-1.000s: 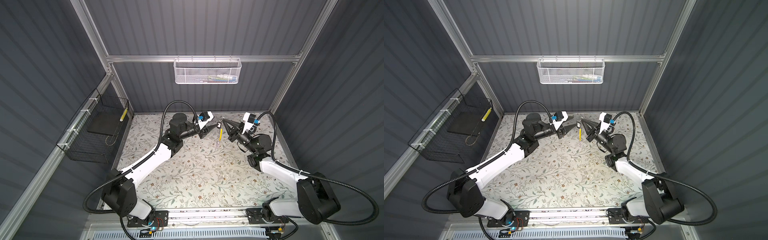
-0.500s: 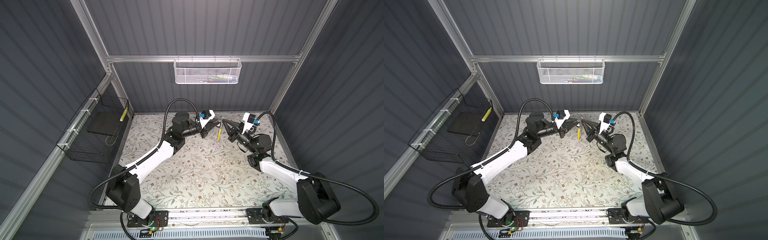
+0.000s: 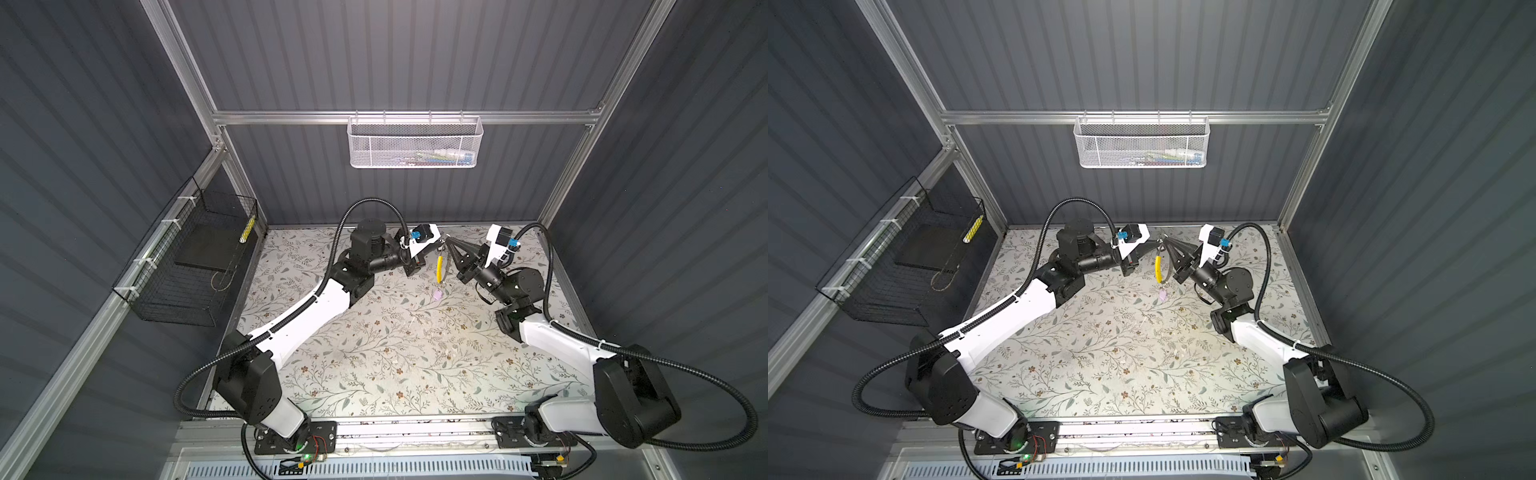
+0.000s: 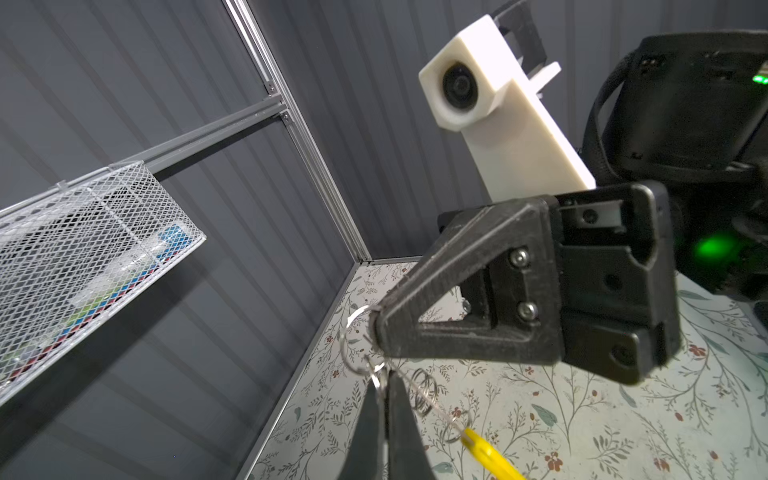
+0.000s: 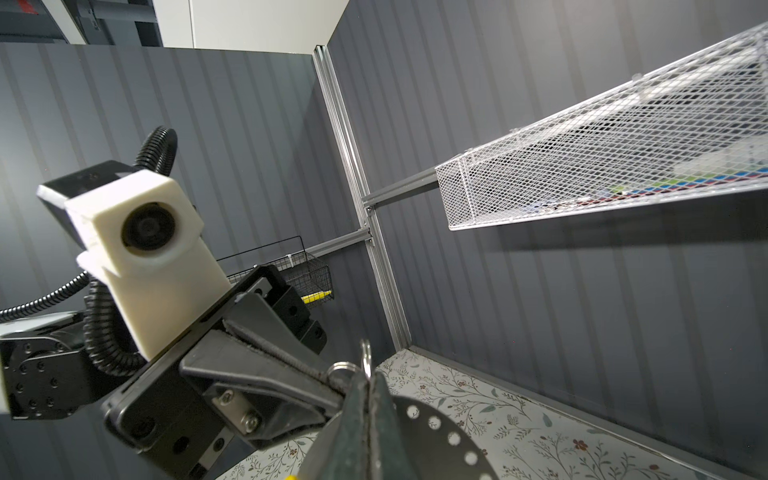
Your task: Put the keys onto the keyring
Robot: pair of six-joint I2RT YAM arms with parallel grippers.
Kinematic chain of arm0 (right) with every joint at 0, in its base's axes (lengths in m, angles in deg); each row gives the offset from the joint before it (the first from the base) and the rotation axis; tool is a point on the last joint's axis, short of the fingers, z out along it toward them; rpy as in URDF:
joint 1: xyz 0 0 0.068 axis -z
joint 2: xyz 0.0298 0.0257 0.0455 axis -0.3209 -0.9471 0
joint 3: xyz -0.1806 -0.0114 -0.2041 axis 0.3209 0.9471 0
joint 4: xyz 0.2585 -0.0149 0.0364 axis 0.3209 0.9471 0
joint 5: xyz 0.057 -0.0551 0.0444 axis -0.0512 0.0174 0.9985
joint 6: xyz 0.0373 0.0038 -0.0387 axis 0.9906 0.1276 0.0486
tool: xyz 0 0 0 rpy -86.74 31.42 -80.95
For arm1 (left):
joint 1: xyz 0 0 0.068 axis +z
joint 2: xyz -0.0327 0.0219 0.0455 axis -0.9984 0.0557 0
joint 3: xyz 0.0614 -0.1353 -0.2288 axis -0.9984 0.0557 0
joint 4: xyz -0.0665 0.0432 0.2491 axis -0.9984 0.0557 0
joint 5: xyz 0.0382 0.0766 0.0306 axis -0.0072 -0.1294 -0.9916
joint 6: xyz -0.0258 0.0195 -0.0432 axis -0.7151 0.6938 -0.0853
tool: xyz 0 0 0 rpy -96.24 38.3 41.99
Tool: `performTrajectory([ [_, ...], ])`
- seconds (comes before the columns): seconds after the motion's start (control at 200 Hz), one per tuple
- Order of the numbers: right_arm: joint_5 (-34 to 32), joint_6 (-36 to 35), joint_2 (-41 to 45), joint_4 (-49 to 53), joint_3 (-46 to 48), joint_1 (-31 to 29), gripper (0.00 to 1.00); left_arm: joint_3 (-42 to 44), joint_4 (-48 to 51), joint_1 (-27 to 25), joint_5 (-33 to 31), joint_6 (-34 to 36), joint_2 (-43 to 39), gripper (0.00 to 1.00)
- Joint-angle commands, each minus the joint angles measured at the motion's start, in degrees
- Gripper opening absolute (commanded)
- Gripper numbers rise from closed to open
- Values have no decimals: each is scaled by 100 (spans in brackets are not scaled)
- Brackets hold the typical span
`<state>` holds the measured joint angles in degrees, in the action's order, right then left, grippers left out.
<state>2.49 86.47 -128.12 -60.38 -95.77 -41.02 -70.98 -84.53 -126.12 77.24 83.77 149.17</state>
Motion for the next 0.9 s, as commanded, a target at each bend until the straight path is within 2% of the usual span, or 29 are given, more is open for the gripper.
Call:
performTrajectory([
  [0.0,84,-56,-68,-180,-211,-18,0,-229,521,-179,-126,697,75,0],
  [0.315,189,48,-156,-229,-235,-19,0,-451,795,-402,-817,1670,66,0],
  [0.615,147,-10,-98,-287,-178,-8,0,-484,983,-407,-1371,2072,48,0],
  [0.89,111,13,-33,-447,-112,24,0,-483,1133,-402,-1769,2137,49,0],
])
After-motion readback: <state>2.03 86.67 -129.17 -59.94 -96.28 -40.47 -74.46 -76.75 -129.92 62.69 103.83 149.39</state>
